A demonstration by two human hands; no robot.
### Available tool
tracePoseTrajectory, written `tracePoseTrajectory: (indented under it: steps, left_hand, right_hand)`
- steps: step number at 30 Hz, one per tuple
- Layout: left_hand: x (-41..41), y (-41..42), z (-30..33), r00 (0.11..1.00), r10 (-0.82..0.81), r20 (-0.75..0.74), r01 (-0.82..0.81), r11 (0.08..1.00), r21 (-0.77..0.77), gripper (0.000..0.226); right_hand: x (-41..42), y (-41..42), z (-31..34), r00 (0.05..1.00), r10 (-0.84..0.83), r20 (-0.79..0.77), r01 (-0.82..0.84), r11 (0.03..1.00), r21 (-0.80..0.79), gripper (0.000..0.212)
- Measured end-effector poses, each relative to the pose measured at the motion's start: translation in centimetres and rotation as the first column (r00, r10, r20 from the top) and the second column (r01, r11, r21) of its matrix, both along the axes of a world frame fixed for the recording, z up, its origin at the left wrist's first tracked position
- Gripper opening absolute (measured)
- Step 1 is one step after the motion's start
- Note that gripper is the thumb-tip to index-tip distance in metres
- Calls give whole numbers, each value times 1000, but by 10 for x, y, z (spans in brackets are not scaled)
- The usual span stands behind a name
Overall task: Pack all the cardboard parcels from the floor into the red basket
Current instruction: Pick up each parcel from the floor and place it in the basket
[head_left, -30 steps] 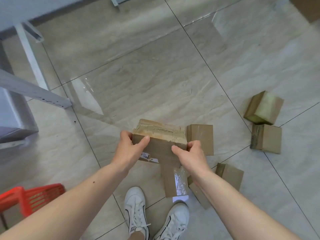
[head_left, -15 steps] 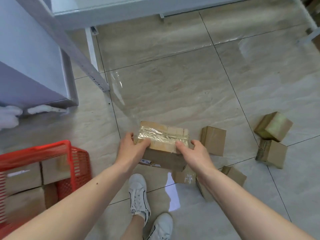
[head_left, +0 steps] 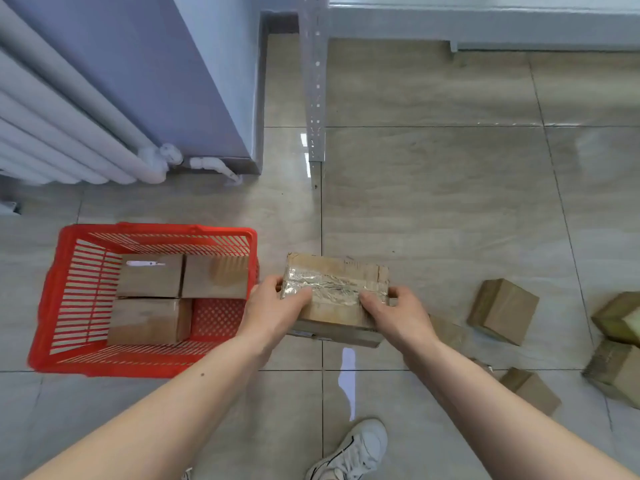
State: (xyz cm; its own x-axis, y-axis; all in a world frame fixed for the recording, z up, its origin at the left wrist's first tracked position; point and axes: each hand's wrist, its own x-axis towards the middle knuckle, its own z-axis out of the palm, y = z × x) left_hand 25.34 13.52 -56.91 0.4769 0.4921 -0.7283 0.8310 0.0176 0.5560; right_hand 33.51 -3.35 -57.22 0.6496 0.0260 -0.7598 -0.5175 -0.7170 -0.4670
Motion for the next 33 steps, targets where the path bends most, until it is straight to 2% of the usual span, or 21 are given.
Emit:
tracePoseTrajectory:
  steps: [3, 12, 16, 20, 24, 28, 30, 33]
  left_hand:
    - [-30, 40, 0, 1000, 21, 16, -21, 999, 32, 51]
    - [-116, 190, -12, 998, -2, -55, 4, 999, 47, 50]
    - [-146, 237, -31, 992, -72, -107, 77, 996, 48, 45]
    - [-168, 258, -64, 987, -108, -121, 111, 994, 17, 34]
    - [-178, 260, -105, 985, -119, -124, 115, 993, -38, 15]
    - [-180, 254, -145, 992, -58, -112, 50, 996, -75, 19]
    - [-181, 252, -163, 996, -10, -93, 2, 997, -78, 26]
    - [-185, 251, -190, 994, -2, -107, -5, 998, -69, 26]
  right_hand:
    - [-22, 43, 3, 1000, 28, -9, -28, 1000, 8, 53]
    - [-112, 196, -15, 999, 46, 3, -46, 998, 38, 32]
    - [-146, 238, -37, 999, 40, 2, -40, 999, 4, 49]
    - [-170, 256, -61, 998, 65, -8, -65, 996, -59, 36]
    - [-181, 259, -95, 998, 66, 19, -63, 988, -139, 38]
    - [-184, 259, -134, 996, 83, 28, -76, 979, -188, 37]
    - [-183, 261, -152, 993, 116, 32, -107, 970, -217, 35]
    - [-185, 263, -181, 982, 186, 25, -174, 953, -248, 29]
